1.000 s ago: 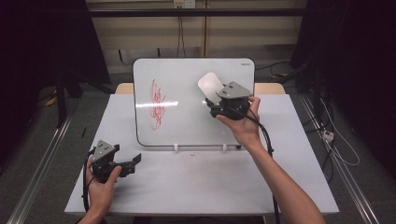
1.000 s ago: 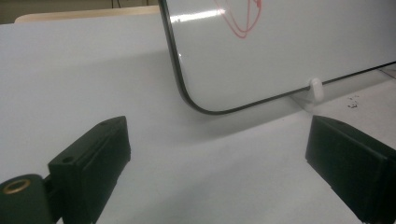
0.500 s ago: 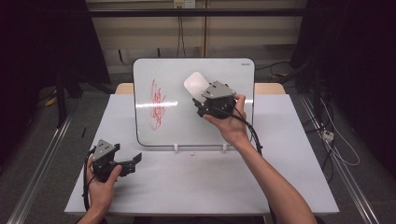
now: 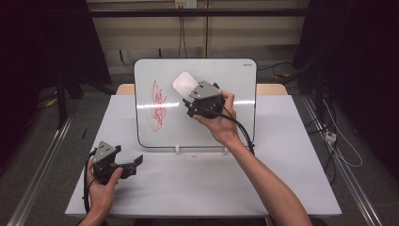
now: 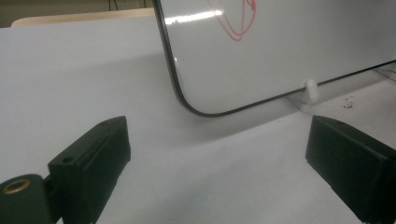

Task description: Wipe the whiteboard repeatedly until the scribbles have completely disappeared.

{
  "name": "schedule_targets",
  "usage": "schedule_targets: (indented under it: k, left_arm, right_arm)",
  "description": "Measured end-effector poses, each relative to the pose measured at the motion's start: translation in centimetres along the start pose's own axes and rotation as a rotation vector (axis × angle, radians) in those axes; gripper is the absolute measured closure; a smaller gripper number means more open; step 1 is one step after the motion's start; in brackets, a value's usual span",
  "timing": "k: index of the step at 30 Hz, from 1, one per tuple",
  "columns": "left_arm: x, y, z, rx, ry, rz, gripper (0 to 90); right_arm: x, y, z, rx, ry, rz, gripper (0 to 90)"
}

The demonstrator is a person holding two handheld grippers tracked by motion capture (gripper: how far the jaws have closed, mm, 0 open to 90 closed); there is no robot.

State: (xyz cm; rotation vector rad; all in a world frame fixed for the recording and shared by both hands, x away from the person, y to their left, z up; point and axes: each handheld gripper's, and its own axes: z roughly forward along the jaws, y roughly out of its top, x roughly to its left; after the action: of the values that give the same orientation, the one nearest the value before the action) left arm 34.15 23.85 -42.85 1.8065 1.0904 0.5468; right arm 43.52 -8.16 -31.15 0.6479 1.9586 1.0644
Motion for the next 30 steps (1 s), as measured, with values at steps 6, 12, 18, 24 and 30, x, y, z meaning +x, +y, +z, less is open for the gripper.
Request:
schedule_targets:
  k: [6, 12, 18, 24, 30]
  left_arm:
    - [0.0, 0.0, 0.0, -0.003, -0.004, 0.0, 6.5]
    - [0.0, 0.0, 0.0, -0.001, -0.009, 0.002, 6.5]
    - [-0.1, 0.0, 0.0, 0.005, -0.01, 0.005, 6.5]
    - [-0.2, 0.0, 0.2, 0.01, -0.015, 0.012, 6.5]
    - [-0.2, -0.1, 0.1, 0.007, -0.014, 0.011, 6.5]
  right_arm:
    - [0.7, 1.0, 0.9, -0.003, 0.005, -0.027, 31.7]
    - [1.1, 1.3, 2.1, 0.007, 0.001, -0.038, 31.7]
    - [1.4, 1.9, 2.8, 0.011, -0.007, -0.059, 31.7]
    - [1.4, 2.5, 3.4, 0.006, -0.011, -0.059, 31.7]
    - [1.8, 3.2, 4.4, 0.016, -0.006, -0.08, 31.7]
